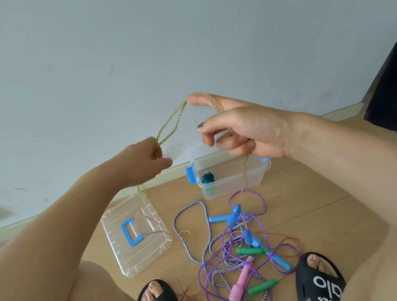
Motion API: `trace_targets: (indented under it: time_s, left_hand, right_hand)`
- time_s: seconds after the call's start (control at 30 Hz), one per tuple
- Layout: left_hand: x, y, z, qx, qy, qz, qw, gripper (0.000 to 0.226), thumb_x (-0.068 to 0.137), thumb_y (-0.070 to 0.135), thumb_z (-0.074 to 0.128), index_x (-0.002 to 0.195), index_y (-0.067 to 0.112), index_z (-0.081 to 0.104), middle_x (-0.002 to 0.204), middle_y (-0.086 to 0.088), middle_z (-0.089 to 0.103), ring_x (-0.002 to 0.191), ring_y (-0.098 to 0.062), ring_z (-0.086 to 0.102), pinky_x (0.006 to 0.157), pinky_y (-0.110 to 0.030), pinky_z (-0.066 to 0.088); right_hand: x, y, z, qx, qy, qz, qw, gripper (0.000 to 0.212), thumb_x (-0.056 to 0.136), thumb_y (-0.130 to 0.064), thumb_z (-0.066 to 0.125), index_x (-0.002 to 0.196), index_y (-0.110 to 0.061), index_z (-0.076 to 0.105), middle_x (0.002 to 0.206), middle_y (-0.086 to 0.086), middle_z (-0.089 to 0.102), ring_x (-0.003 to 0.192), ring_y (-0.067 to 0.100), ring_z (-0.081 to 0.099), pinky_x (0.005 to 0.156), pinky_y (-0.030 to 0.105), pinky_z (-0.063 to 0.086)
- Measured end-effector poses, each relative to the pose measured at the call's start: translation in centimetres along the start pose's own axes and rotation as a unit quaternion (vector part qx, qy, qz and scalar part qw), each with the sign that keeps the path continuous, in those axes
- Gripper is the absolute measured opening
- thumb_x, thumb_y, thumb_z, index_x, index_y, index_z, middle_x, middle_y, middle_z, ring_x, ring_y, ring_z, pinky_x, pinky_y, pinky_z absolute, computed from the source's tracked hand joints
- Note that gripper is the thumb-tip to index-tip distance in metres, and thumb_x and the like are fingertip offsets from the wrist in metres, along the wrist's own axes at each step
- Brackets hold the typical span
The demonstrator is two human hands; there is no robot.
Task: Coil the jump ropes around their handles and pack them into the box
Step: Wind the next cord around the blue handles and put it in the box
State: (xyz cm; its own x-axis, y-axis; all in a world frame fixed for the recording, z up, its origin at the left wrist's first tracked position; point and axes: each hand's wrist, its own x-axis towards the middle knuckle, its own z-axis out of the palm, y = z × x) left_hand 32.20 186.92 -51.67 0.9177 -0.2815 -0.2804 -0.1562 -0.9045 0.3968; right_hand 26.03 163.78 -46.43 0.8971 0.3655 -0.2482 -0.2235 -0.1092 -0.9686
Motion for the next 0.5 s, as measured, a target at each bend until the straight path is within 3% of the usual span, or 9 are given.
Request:
trace_targets:
  time_s: [0.07, 0.13, 0.17, 0.2, 0.27, 0.33, 0.4, 0.5]
  left_hand:
    - [0.1, 0.8, 0.1, -0.008, 0.052, 0.006, 0.999, 0.043, 0.087, 0.040, 0.067, 0.113, 0.016, 0.043, 0.109, -0.001, 0.057, 0.099, -0.024, 0.058, 0.085, -0.038, 0.049]
    - [-0.2, 1.9, -0.3, -0.022, 0.132, 0.037, 0.990, 0.047, 0.082, 0.035, 0.072, 0.111, 0.014, 0.041, 0.113, -0.005, 0.051, 0.104, -0.028, 0.054, 0.087, -0.039, 0.046]
    - [-0.6, 2.6, -0.6, -0.064, 0.129, 0.053, 0.988, 0.043, 0.080, 0.031, 0.073, 0.108, 0.013, 0.045, 0.112, -0.006, 0.055, 0.105, -0.030, 0.055, 0.087, -0.042, 0.048]
    - [-1.1, 3.1, -0.8, -0.141, 0.076, 0.066, 0.985, 0.040, 0.077, 0.029, 0.073, 0.106, 0.013, 0.051, 0.110, -0.007, 0.061, 0.107, -0.031, 0.058, 0.091, -0.045, 0.049]
    - [-2.5, 4.2, -0.6, -0.294, -0.128, 0.104, 0.942, 0.048, 0.070, 0.025, 0.072, 0.115, 0.015, 0.060, 0.117, -0.006, 0.067, 0.115, -0.024, 0.061, 0.102, -0.042, 0.049]
    - [-3.5, 5.2, 0.6, -0.306, -0.285, 0.138, 0.898, 0.064, 0.071, 0.023, 0.075, 0.132, 0.028, 0.056, 0.131, -0.002, 0.062, 0.126, -0.013, 0.056, 0.107, -0.034, 0.044]
    - [-3.7, 5.9, 2.2, -0.255, -0.329, 0.167, 0.894, 0.057, 0.078, 0.023, 0.077, 0.131, 0.034, 0.056, 0.135, 0.003, 0.059, 0.130, -0.006, 0.050, 0.109, -0.032, 0.042]
    - [-3.5, 6.7, 3.5, -0.187, -0.300, 0.197, 0.914, 0.013, 0.093, 0.028, 0.065, 0.097, 0.016, 0.063, 0.119, 0.000, 0.069, 0.110, -0.014, 0.061, 0.104, -0.041, 0.045]
  right_hand:
    - [0.2, 0.2, 0.5, 0.017, -0.008, 0.020, 1.000, 0.050, 0.096, -0.017, 0.055, 0.143, -0.028, 0.043, 0.076, 0.001, 0.056, 0.049, 0.010, 0.021, 0.041, 0.022, 0.015]
    - [0.6, 0.1, 1.0, 0.082, 0.000, 0.019, 0.996, 0.031, 0.099, -0.017, 0.050, 0.130, -0.016, 0.050, 0.072, 0.001, 0.056, 0.049, 0.010, 0.017, 0.042, 0.022, 0.012]
    - [0.9, 0.1, 1.2, 0.135, 0.010, 0.019, 0.991, 0.021, 0.099, -0.018, 0.049, 0.120, -0.021, 0.049, 0.069, 0.002, 0.056, 0.048, 0.010, 0.018, 0.041, 0.022, 0.012]
    - [1.1, 0.0, 1.3, 0.197, 0.026, 0.025, 0.980, 0.016, 0.100, -0.018, 0.049, 0.114, -0.023, 0.045, 0.068, 0.003, 0.056, 0.046, 0.009, 0.019, 0.039, 0.021, 0.014]
    - [1.6, 0.2, 1.3, 0.312, 0.063, 0.036, 0.947, 0.014, 0.099, -0.017, 0.052, 0.107, -0.019, 0.041, 0.068, 0.005, 0.056, 0.044, 0.010, 0.023, 0.037, 0.020, 0.019]
    - [1.9, 0.3, 1.1, 0.396, 0.096, 0.032, 0.913, 0.013, 0.097, -0.015, 0.052, 0.103, -0.015, 0.040, 0.067, 0.007, 0.053, 0.044, 0.011, 0.024, 0.037, 0.021, 0.022]
    - [2.2, 0.2, 0.6, 0.456, 0.115, 0.016, 0.882, 0.011, 0.097, -0.011, 0.048, 0.101, -0.014, 0.038, 0.067, 0.008, 0.050, 0.044, 0.011, 0.025, 0.036, 0.022, 0.023]
    - [2.2, 0.1, -0.5, 0.463, 0.150, -0.006, 0.873, 0.009, 0.096, -0.008, 0.046, 0.101, -0.012, 0.039, 0.065, 0.006, 0.048, 0.042, 0.011, 0.024, 0.036, 0.022, 0.022]
